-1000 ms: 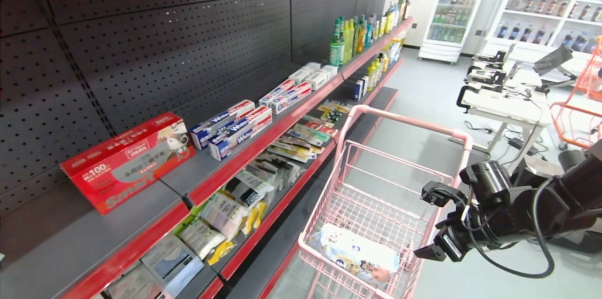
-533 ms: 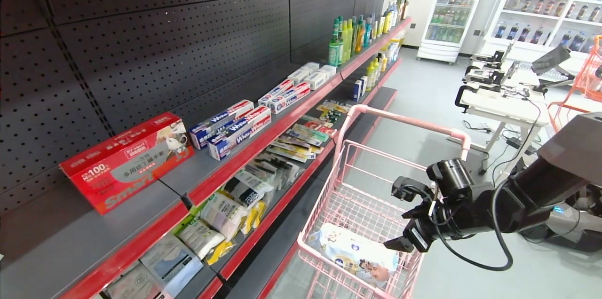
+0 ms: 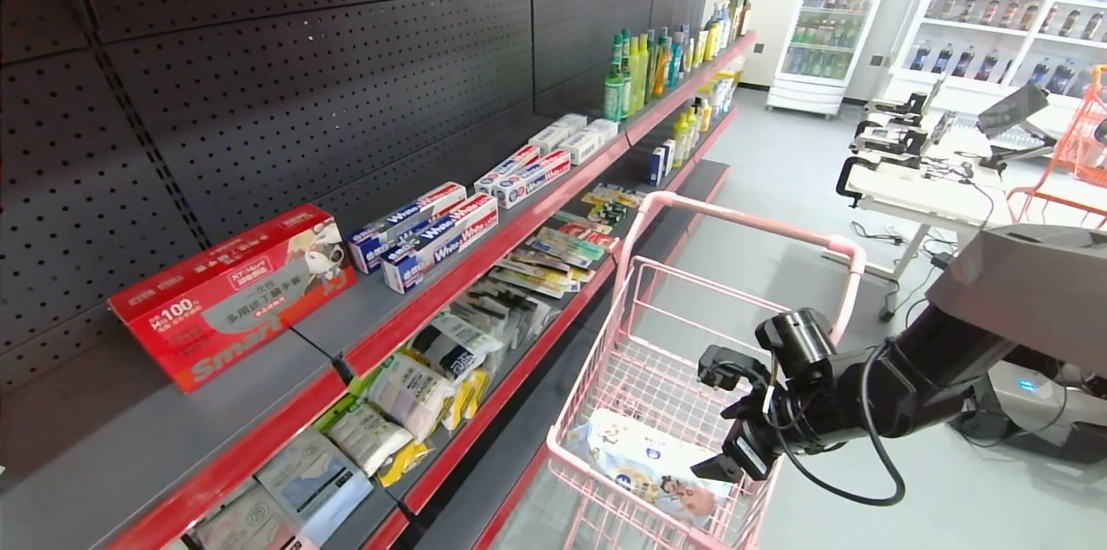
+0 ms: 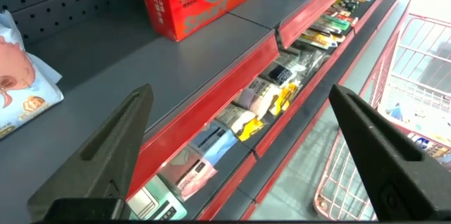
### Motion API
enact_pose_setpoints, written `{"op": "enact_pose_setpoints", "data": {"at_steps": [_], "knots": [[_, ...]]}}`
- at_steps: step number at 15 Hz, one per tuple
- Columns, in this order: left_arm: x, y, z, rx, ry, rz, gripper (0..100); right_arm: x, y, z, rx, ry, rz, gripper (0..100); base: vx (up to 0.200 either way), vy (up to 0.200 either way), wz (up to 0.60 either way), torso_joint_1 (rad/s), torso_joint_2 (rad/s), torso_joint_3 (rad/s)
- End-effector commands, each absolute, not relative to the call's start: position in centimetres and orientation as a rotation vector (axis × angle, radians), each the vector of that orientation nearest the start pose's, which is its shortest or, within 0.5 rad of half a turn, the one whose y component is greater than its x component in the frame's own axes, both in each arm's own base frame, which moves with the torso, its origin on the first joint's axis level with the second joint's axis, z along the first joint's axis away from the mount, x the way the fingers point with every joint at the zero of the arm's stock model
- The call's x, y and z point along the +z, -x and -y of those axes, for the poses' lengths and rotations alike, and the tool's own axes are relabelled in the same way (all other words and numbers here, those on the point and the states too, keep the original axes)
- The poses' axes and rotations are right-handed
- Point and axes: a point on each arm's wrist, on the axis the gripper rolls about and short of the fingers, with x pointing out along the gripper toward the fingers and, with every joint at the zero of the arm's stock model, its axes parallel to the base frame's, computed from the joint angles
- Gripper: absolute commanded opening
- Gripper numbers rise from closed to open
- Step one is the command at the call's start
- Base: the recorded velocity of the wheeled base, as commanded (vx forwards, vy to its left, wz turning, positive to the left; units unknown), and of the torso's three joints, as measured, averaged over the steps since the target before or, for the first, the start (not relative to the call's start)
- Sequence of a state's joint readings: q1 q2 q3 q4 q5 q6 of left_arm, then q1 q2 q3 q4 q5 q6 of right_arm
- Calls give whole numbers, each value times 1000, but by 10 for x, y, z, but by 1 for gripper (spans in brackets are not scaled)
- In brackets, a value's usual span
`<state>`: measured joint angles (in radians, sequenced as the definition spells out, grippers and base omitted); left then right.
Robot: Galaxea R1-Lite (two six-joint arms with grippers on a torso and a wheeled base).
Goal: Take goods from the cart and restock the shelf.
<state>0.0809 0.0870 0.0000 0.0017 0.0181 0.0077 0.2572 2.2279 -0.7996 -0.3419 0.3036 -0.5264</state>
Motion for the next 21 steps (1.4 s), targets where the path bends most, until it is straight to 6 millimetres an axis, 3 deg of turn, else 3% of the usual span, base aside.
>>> {"op": "enact_pose_setpoints", "data": {"at_steps": [1, 5, 15, 21], "knots": [[77, 16, 1, 99, -5, -89, 100, -23, -319, -92, 788, 435, -957, 100, 0, 0, 0, -85, 207, 100], [77, 16, 1, 99, -5, -89, 100, -27, -327, -95, 810, 469, -933, 100, 0, 0, 0, -107, 235, 123], [77, 16, 1, 99, -5, -89, 100, -34, -324, -104, 902, 549, -906, 100, 0, 0, 0, -151, 323, 176], [77, 16, 1, 99, -5, -89, 100, -27, -336, -85, 872, 583, -856, 100, 0, 0, 0, -156, 351, 186]]}}
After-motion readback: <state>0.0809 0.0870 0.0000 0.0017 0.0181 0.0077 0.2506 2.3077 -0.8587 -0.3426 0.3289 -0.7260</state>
